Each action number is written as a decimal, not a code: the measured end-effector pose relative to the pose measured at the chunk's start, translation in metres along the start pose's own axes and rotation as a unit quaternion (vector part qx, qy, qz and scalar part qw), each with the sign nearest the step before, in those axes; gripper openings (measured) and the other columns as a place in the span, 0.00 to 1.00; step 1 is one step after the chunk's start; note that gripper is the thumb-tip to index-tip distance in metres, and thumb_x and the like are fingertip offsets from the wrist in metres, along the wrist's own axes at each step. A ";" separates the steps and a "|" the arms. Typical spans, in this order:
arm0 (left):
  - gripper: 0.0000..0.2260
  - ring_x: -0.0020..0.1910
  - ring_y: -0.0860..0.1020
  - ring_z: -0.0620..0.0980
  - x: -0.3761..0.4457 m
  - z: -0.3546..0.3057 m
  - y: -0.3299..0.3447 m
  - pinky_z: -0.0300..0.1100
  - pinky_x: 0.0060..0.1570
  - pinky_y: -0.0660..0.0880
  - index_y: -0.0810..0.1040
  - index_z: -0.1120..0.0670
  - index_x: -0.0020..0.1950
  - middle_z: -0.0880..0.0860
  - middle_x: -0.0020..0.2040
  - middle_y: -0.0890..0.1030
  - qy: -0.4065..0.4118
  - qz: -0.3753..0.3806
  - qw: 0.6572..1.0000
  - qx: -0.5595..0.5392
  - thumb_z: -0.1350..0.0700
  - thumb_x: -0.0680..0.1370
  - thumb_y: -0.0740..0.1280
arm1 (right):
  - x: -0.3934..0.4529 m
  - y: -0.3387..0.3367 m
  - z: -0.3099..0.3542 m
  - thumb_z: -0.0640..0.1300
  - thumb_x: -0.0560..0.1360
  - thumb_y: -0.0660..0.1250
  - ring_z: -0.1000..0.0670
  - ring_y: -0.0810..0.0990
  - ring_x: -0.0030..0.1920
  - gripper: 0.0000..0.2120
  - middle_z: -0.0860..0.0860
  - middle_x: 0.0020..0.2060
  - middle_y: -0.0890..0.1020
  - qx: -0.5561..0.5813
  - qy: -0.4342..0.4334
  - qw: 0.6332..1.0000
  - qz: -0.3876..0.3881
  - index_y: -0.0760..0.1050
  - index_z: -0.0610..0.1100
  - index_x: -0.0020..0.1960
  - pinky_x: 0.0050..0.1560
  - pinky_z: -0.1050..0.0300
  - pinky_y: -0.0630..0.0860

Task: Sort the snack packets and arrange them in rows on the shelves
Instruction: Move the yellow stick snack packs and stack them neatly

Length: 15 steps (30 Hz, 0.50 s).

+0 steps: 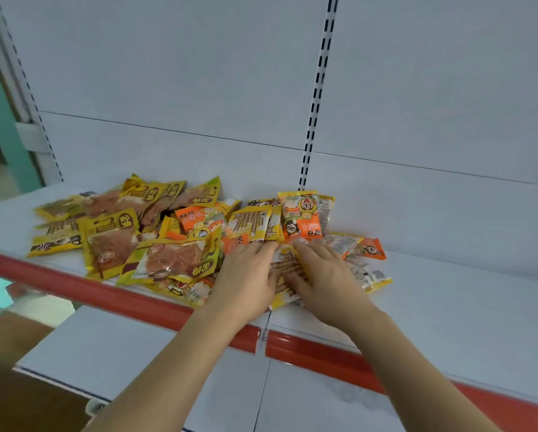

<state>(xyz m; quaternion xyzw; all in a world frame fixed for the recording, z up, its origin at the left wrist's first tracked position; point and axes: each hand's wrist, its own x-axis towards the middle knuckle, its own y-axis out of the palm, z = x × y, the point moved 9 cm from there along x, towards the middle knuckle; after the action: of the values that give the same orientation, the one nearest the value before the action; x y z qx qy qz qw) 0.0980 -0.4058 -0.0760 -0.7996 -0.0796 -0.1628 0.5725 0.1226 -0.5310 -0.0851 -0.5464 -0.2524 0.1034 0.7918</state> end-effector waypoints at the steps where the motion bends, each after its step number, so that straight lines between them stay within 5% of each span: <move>1: 0.23 0.69 0.72 0.53 0.002 -0.002 -0.002 0.47 0.66 0.70 0.66 0.49 0.78 0.49 0.70 0.75 0.006 -0.005 1.000 -0.015 0.51 0.84 0.65 | -0.001 -0.005 0.002 0.54 0.80 0.65 0.44 0.64 0.74 0.30 0.49 0.71 0.71 0.011 0.004 1.000 -0.015 0.61 0.48 0.79 0.74 0.48 0.62; 6: 0.21 0.66 0.77 0.52 0.015 -0.014 -0.024 0.47 0.56 0.76 0.69 0.49 0.78 0.49 0.71 0.76 0.054 -0.040 0.994 -0.085 0.56 0.84 0.64 | -0.002 -0.032 0.001 0.48 0.77 0.69 0.52 0.72 0.62 0.35 0.55 0.63 0.73 0.111 0.028 0.993 -0.038 0.57 0.59 0.79 0.57 0.60 0.67; 10: 0.18 0.59 0.79 0.53 0.021 -0.017 -0.043 0.43 0.53 0.74 0.75 0.52 0.71 0.51 0.60 0.80 0.091 -0.124 0.980 -0.127 0.56 0.82 0.69 | 0.007 -0.053 -0.011 0.45 0.76 0.71 0.60 0.75 0.49 0.25 0.63 0.51 0.76 0.166 0.042 0.981 -0.090 0.73 0.61 0.70 0.47 0.75 0.68; 13: 0.28 0.68 0.73 0.53 0.022 0.004 -0.063 0.45 0.65 0.73 0.67 0.57 0.77 0.55 0.68 0.75 0.011 -0.222 0.962 -0.161 0.50 0.80 0.71 | 0.011 -0.072 -0.033 0.45 0.76 0.72 0.53 0.82 0.44 0.16 0.57 0.48 0.80 0.296 0.127 0.930 -0.179 0.76 0.57 0.62 0.46 0.57 0.81; 15: 0.36 0.70 0.73 0.50 0.029 0.025 -0.058 0.44 0.66 0.73 0.60 0.56 0.81 0.53 0.70 0.74 -0.093 -0.196 0.939 -0.266 0.43 0.79 0.71 | 0.014 -0.073 -0.038 0.45 0.76 0.73 0.50 0.85 0.42 0.13 0.53 0.47 0.83 0.400 0.164 0.877 -0.208 0.77 0.54 0.58 0.44 0.49 0.84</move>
<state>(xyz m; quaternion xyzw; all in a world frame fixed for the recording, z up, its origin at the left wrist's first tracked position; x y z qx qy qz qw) 0.1107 -0.3642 -0.0217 -0.9030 -0.2412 -0.2121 0.2854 0.1464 -0.5835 -0.0249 -0.1273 -0.1644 -0.0628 0.9761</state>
